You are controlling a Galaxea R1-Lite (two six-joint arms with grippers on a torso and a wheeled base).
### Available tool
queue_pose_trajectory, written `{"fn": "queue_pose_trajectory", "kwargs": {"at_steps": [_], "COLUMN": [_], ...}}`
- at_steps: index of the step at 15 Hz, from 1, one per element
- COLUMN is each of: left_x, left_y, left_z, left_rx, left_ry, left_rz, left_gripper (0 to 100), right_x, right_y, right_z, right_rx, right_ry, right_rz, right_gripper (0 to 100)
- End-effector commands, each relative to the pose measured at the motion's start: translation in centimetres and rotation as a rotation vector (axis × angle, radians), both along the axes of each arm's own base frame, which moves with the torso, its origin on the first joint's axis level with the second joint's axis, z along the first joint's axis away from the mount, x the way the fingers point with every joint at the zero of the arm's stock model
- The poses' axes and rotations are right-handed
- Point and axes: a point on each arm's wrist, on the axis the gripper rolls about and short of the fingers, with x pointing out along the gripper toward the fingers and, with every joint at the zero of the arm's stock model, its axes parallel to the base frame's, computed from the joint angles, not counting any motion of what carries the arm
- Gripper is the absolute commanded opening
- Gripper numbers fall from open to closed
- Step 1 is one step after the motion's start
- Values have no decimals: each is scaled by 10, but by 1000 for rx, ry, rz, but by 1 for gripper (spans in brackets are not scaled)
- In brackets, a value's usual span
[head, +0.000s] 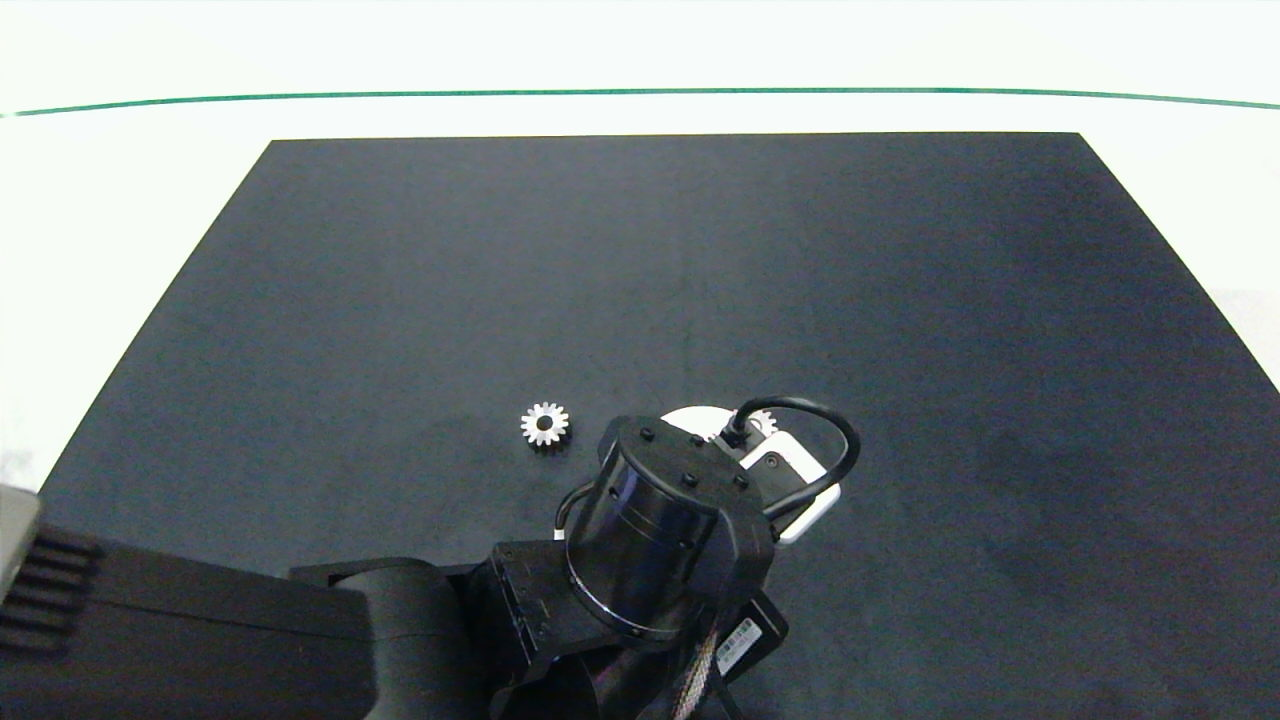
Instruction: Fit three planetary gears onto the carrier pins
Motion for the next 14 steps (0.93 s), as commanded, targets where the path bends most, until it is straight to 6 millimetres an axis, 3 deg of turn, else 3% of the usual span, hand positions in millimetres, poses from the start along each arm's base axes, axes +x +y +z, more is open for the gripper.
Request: {"fn": "queue_pose_trajectory", "kwargs": {"at_steps": [1, 14], "left_x": [4, 7], "left_y": [0, 1], "left_z": [-5, -8], "left_rx": [14, 24], "left_ry": [5, 7], "left_rz": [12, 17], "left_gripper": [0, 0], "right_x": [0, -1], "right_y": [0, 0], "right_z": [-1, -1], "right_rx": [-11, -9], "right_ry": [1, -2], "right_rz": [5, 6], "right_gripper": [100, 100]}}
